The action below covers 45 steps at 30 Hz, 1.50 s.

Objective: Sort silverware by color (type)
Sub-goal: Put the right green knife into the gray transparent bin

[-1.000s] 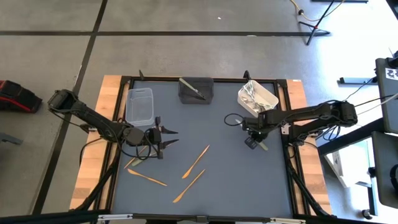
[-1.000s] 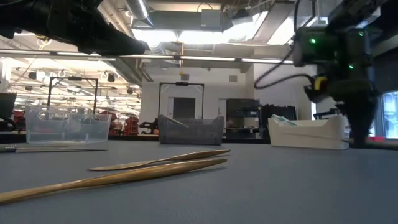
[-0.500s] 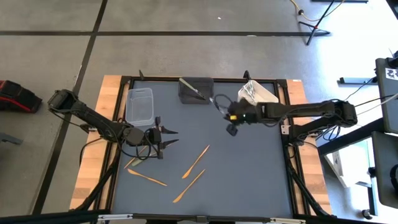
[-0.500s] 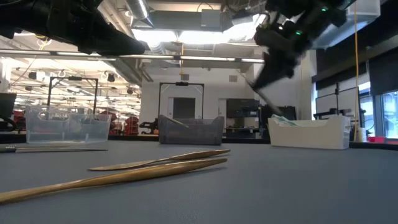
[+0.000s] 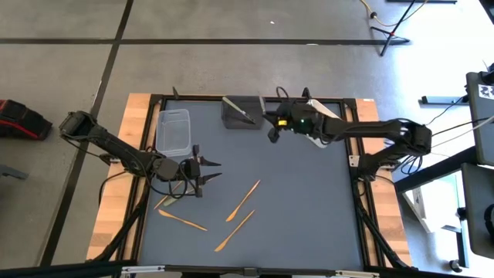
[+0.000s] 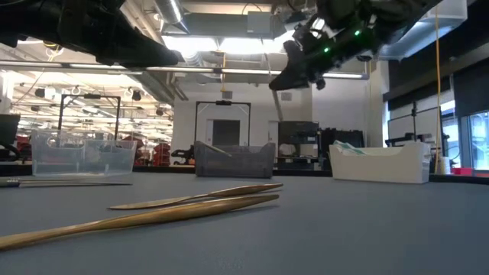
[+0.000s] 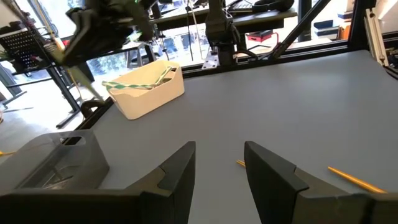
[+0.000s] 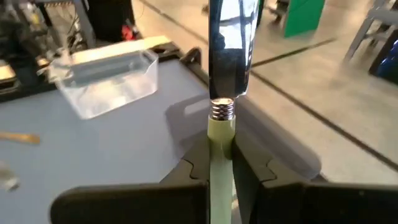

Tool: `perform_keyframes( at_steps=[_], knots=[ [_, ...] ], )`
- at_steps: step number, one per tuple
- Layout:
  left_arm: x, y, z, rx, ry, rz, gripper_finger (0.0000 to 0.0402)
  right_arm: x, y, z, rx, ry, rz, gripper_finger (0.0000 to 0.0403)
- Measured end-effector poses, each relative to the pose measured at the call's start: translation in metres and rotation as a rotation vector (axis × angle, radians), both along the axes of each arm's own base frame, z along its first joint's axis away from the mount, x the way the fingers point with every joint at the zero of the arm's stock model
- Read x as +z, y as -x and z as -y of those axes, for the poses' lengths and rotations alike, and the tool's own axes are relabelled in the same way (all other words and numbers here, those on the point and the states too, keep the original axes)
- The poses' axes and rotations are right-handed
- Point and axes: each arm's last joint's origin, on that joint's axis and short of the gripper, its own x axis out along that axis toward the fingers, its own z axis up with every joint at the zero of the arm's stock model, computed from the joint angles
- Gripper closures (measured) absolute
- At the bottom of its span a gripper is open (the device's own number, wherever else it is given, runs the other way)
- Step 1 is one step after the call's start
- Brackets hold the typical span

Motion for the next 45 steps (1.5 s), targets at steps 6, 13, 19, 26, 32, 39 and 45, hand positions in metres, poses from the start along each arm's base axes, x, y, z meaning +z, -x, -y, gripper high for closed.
perform_keyframes(
  at_steps=[6, 13, 19, 26, 32, 39, 45],
  knots=[
    [0.000, 0.000, 0.000, 0.000, 0.000, 0.000, 0.0269, -0.011, -0.005, 0.026, -0.055, 0.017, 0.045, 0.0380],
    [0.000, 0.000, 0.000, 0.000, 0.000, 0.000, 0.0269, -0.021, -0.021, 0.051, -0.057, -0.008, 0.024, 0.0379],
    [0.000, 0.000, 0.000, 0.000, 0.000, 0.000, 0.0269, -0.020, -0.052, 0.064, -0.020, -0.008, -0.024, 0.0379],
    [0.000, 0.000, 0.000, 0.000, -0.001, -0.003, 0.0269, -0.043, -0.074, 0.080, -0.066, -0.070, -0.245, 0.0379],
    [0.000, 0.000, 0.000, 0.000, -0.001, -0.003, 0.0269, -0.055, -0.079, 0.081, -0.053, -0.112, -0.314, 0.0379],
    [0.000, 0.000, 0.000, 0.000, -0.001, -0.003, 0.0269, -0.057, -0.078, 0.080, -0.051, -0.136, -0.329, 0.0379],
    [0.000, 0.000, 0.000, 0.000, -0.001, -0.003, 0.0269, -0.066, -0.080, 0.080, -0.046, -0.186, -0.328, 0.0379]
  ],
)
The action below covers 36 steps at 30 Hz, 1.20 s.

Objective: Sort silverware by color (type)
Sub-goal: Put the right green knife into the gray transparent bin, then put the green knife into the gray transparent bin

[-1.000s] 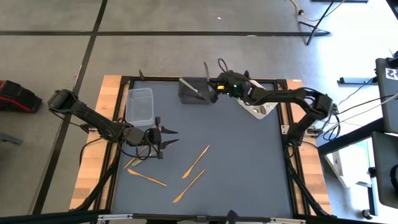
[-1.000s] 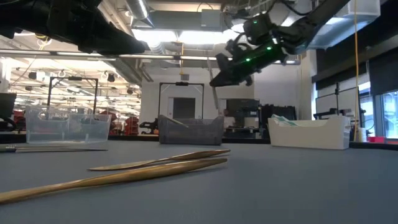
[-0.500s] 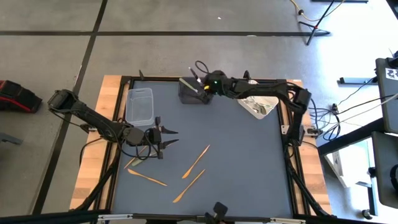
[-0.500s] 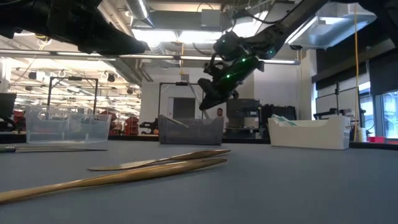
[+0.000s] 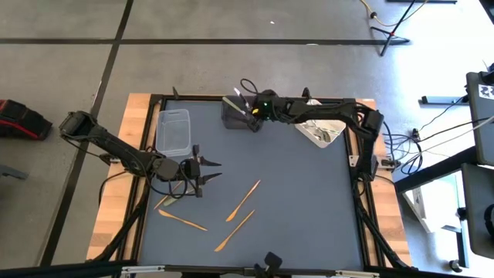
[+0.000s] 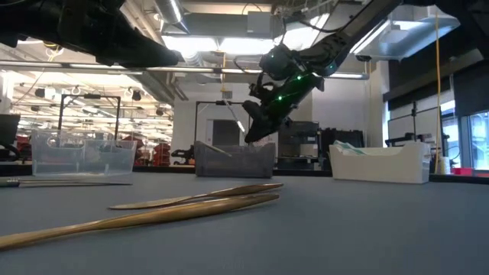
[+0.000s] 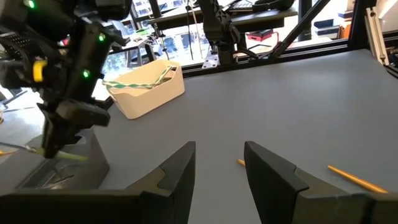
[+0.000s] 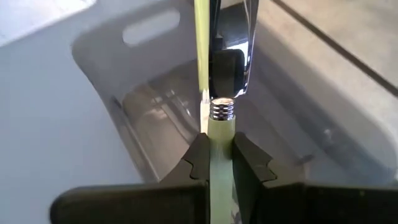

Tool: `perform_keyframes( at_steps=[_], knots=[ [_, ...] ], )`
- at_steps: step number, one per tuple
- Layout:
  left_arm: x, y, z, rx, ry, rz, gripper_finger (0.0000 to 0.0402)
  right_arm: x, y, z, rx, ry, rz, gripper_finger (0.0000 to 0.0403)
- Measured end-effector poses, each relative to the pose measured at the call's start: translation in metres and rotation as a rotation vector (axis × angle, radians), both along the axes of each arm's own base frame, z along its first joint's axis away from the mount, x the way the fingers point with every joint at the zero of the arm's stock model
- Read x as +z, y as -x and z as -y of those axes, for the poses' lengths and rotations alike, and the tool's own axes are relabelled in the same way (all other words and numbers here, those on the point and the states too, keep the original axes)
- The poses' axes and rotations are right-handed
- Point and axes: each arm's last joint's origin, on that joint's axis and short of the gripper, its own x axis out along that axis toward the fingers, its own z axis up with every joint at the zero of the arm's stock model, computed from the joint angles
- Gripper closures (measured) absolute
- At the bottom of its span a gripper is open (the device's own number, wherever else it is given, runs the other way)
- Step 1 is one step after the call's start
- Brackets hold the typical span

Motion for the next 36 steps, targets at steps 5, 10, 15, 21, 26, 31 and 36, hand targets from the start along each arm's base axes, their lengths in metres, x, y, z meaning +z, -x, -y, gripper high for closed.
perform_keyframes(
  at_steps=[5, 10, 15, 21, 26, 31, 36],
  knots=[
    [0.000, 0.000, 0.000, 0.000, 0.000, 0.000, 0.0269, -0.016, -0.002, 0.001, -0.004, -0.020, -0.046, 0.0376],
    [0.000, 0.000, 0.000, 0.000, 0.000, 0.000, 0.0269, -0.018, -0.002, 0.002, -0.030, -0.006, -0.056, 0.0321],
    [0.000, 0.000, 0.000, 0.000, 0.000, 0.000, 0.0269, 0.000, 0.003, -0.001, -0.014, 0.008, -0.039, 0.0259],
    [0.000, 0.000, 0.000, 0.000, 0.000, 0.000, 0.0269, 0.047, 0.009, -0.036, 0.092, 0.078, -0.016, 0.0248],
    [0.000, 0.000, 0.000, 0.000, 0.001, 0.000, 0.0269, 0.067, 0.008, -0.090, 0.262, 0.102, -0.042, 0.0257],
    [0.000, 0.000, 0.001, -0.013, 0.030, 0.003, 0.0269, 0.060, 0.003, -0.150, 0.436, 0.107, -0.077, 0.0258],
    [-0.001, 0.000, 0.002, -0.071, 0.064, -0.007, 0.0269, 0.031, 0.009, -0.203, 0.573, 0.127, -0.030, 0.0259]
  ],
)
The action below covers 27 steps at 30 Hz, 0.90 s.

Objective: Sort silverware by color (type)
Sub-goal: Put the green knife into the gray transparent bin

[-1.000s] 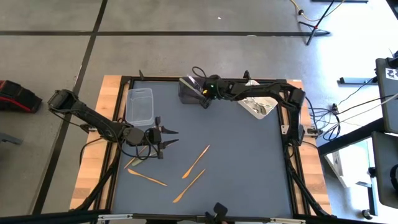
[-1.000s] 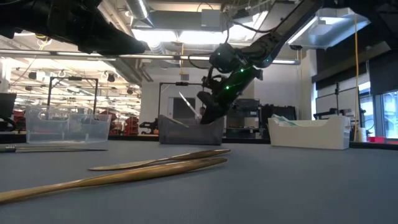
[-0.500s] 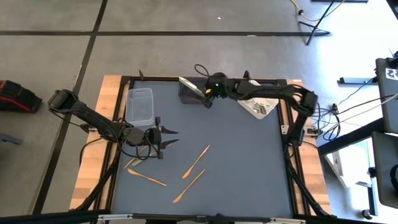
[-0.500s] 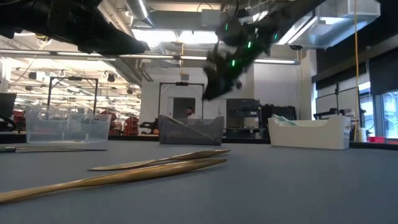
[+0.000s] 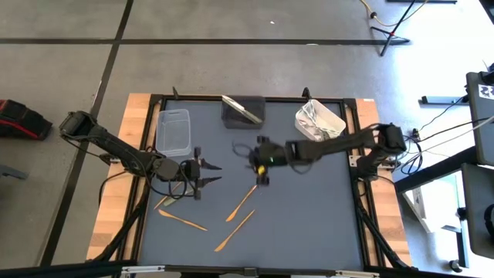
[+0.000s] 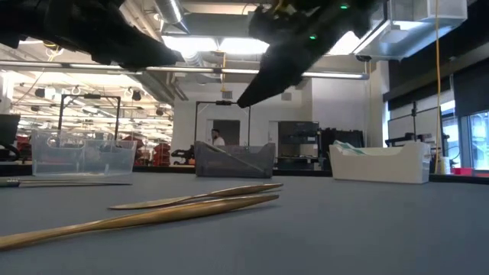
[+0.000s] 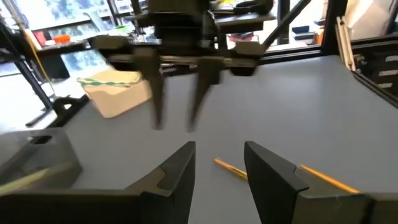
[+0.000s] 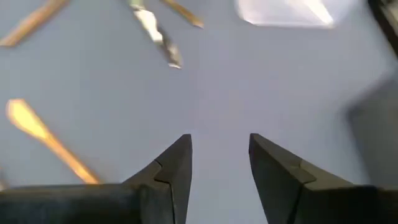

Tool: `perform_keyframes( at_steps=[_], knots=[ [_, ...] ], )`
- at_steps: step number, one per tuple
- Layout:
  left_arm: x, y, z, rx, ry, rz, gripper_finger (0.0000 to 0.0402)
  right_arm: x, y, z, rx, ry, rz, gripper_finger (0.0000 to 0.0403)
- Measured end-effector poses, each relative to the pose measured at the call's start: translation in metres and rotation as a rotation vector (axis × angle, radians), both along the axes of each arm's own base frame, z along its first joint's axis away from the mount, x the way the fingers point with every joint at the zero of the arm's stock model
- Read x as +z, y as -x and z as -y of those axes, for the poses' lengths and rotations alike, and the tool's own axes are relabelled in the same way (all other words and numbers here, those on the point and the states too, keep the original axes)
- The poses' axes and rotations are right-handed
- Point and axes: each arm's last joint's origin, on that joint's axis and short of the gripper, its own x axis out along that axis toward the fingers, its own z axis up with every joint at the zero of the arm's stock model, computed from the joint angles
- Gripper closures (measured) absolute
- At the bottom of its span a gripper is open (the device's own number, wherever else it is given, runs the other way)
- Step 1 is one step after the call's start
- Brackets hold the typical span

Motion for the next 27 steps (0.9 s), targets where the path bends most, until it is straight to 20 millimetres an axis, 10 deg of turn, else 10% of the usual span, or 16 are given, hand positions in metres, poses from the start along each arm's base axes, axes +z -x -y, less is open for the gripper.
perform_keyframes(
  at_steps=[13, 27],
  knots=[
    [-0.017, 0.014, 0.017, 0.005, 0.140, -0.376, 0.0269, -0.035, 0.030, -0.079, 0.141, -0.124, 0.091, 0.0259],
    [-0.023, 0.069, 0.028, 0.327, 0.451, -1.010, 0.0269, -0.031, 0.030, -0.087, 0.114, -0.096, 0.146, 0.0259]
  ],
)
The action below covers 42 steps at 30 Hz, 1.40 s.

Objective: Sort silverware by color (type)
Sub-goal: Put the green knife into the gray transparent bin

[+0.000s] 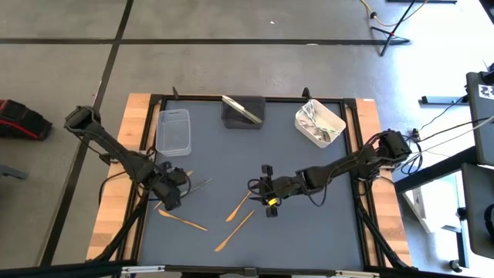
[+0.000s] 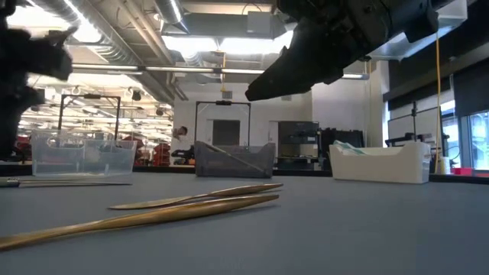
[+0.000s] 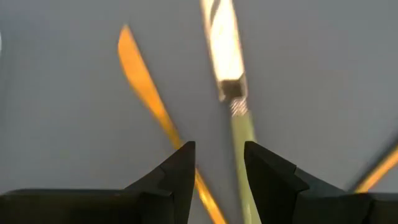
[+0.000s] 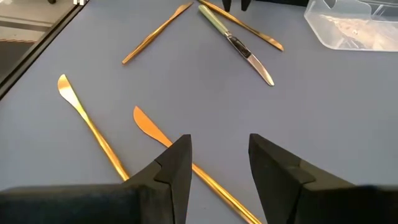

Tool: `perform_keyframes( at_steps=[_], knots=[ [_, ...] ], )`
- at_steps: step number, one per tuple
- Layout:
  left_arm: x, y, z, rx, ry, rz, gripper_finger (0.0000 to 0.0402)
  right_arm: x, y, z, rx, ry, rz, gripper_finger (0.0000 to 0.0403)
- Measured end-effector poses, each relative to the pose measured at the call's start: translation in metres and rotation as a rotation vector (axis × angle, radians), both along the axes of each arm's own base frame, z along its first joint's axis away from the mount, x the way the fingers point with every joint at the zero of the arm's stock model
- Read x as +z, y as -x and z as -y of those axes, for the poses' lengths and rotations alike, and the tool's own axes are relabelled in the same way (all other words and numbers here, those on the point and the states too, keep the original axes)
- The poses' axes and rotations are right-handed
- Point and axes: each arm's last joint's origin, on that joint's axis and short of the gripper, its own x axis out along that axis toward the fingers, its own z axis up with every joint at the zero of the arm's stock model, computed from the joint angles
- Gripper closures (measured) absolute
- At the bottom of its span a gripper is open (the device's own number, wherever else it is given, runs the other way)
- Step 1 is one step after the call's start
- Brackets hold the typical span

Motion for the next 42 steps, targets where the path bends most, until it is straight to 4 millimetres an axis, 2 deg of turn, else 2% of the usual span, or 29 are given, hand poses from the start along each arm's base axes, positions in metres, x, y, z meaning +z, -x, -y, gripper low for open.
perform_keyframes(
  at_steps=[10, 21, 32, 35, 42],
  knots=[
    [-0.022, 0.007, 0.002, -0.006, 0.094, -0.013, 0.0269, 0.000, 0.000, 0.000, -0.002, -0.001, 0.000, 0.0259],
    [-0.028, 0.003, 0.004, -0.033, 0.126, 0.056, 0.0269, 0.000, 0.000, 0.000, -0.011, -0.017, -0.001, 0.0259],
    [-0.041, 0.000, 0.006, -0.055, 0.043, -0.029, 0.0272, -0.009, -0.003, -0.001, -0.011, -0.013, -0.014, 0.0259],
    [-0.041, 0.000, 0.006, -0.067, 0.021, -0.021, 0.0288, -0.011, -0.004, -0.002, -0.014, -0.013, -0.010, 0.0259],
    [-0.041, 0.001, 0.006, -0.105, -0.005, -0.017, 0.0355, -0.011, -0.005, -0.001, -0.029, -0.012, -0.010, 0.0259]
  ],
)
